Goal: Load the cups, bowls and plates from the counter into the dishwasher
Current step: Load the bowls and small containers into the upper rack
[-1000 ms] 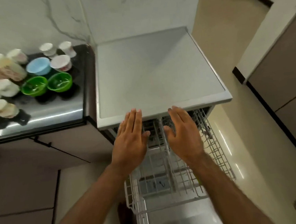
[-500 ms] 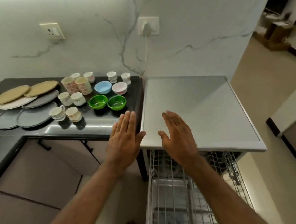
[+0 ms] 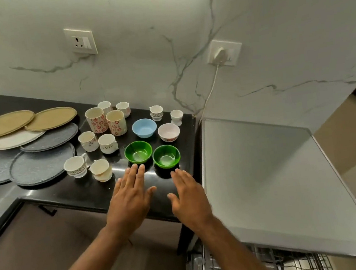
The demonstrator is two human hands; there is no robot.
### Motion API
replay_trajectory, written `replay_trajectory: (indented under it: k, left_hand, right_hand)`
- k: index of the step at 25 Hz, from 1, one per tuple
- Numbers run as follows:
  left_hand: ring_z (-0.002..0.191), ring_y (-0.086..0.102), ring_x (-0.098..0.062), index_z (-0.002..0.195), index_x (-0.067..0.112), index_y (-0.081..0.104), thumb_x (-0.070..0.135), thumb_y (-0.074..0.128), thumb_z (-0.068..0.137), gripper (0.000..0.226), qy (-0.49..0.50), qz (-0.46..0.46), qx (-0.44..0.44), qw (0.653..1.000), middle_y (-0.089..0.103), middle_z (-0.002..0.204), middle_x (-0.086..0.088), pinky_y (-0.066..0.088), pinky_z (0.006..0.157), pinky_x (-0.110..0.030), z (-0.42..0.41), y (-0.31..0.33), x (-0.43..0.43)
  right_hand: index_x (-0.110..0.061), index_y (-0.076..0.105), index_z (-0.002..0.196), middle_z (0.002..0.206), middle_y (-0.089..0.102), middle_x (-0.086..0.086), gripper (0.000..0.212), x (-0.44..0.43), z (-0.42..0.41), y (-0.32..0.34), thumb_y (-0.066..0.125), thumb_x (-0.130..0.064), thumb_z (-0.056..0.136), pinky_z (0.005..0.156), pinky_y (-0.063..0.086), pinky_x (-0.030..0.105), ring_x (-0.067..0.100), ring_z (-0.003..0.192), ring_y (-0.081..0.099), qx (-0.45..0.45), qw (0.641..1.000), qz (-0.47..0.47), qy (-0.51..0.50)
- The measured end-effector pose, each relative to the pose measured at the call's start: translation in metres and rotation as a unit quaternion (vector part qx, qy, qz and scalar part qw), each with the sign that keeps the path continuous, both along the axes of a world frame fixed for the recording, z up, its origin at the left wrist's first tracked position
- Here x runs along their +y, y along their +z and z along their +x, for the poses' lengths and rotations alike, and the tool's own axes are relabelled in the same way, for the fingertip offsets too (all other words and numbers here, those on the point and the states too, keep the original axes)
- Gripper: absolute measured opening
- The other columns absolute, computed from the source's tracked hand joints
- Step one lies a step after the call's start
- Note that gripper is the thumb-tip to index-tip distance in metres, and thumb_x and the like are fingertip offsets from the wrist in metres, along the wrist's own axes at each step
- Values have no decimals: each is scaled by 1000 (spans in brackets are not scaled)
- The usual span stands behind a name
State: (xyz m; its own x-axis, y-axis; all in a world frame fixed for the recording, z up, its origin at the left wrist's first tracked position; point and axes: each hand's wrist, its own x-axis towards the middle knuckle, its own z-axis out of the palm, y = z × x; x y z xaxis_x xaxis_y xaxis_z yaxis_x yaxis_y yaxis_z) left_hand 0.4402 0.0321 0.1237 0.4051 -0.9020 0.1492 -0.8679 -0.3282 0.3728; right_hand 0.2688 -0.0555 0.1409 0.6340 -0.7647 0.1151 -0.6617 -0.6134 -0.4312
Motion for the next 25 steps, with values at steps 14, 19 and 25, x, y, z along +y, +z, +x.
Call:
replay_trajectory:
  k: [14,19,25]
  left_hand:
    - [158,11,-31,162,20,24,38,54,100,71,-47,133,-69,988,16,170,-11,17,126,-51,98,-73,-108]
    - [128,56,-35,113,15,64,26,69,91,25,-46,116,-109,986,69,126,-12,47,98,-55,107,-74,-123]
    - [83,69,-33,101,17,71,14,75,85,17,-61,97,-111,987,74,84,-10,48,70,-43,101,-68,-110]
  right_hand:
    - [-17,28,156,158,36,6,75,-92,95,-64,67,-22,92,116,38,42,26,145,34,127,988,84,-8]
    - [-25,49,141,120,61,12,53,-101,99,-66,60,-8,92,89,57,41,31,105,63,105,992,67,-36]
    - [-21,63,129,107,66,11,43,-90,87,-68,60,-3,90,81,58,39,30,92,67,88,996,8,-14]
